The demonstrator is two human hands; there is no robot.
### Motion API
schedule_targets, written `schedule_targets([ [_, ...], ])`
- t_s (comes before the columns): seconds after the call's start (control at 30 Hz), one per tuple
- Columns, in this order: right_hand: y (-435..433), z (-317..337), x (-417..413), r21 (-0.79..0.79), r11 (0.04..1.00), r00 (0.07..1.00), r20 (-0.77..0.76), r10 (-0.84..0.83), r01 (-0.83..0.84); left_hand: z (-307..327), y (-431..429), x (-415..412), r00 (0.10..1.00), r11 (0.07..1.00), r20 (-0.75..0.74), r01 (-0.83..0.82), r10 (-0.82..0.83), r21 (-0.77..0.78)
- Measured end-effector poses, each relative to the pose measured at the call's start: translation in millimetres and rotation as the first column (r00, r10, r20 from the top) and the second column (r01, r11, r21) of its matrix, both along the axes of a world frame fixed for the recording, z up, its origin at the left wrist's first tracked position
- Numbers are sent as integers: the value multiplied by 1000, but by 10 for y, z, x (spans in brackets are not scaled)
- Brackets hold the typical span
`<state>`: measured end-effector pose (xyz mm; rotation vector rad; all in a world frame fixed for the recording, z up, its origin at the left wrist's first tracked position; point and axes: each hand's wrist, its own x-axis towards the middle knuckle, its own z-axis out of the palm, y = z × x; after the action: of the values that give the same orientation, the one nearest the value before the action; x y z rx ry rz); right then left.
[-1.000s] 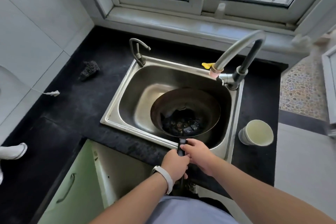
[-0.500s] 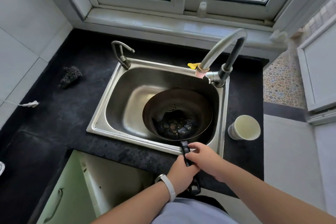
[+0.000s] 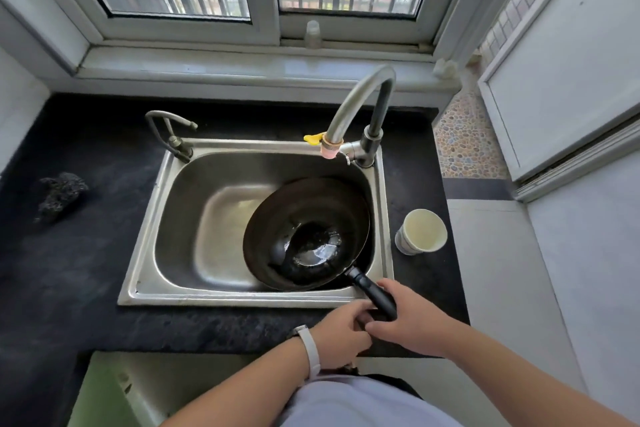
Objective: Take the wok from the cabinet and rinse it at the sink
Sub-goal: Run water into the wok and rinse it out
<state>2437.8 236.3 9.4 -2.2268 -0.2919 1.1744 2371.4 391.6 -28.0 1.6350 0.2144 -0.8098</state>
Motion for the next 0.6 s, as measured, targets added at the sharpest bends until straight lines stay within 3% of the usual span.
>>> schedule_targets([
  [0.13, 9, -15, 26, -115, 993, 1000, 5, -26, 27, -27, 101, 42, 999, 996, 38, 15, -19, 92],
  [0.3, 83, -100, 11, -232, 957, 978, -72, -194, 173, -86, 420, 36, 976, 972, 100, -203, 192, 117],
  [0.6, 113, -175, -59, -250, 945, 978, 39, -206, 209, -25, 852, 359, 943, 944, 156, -313, 295, 104],
])
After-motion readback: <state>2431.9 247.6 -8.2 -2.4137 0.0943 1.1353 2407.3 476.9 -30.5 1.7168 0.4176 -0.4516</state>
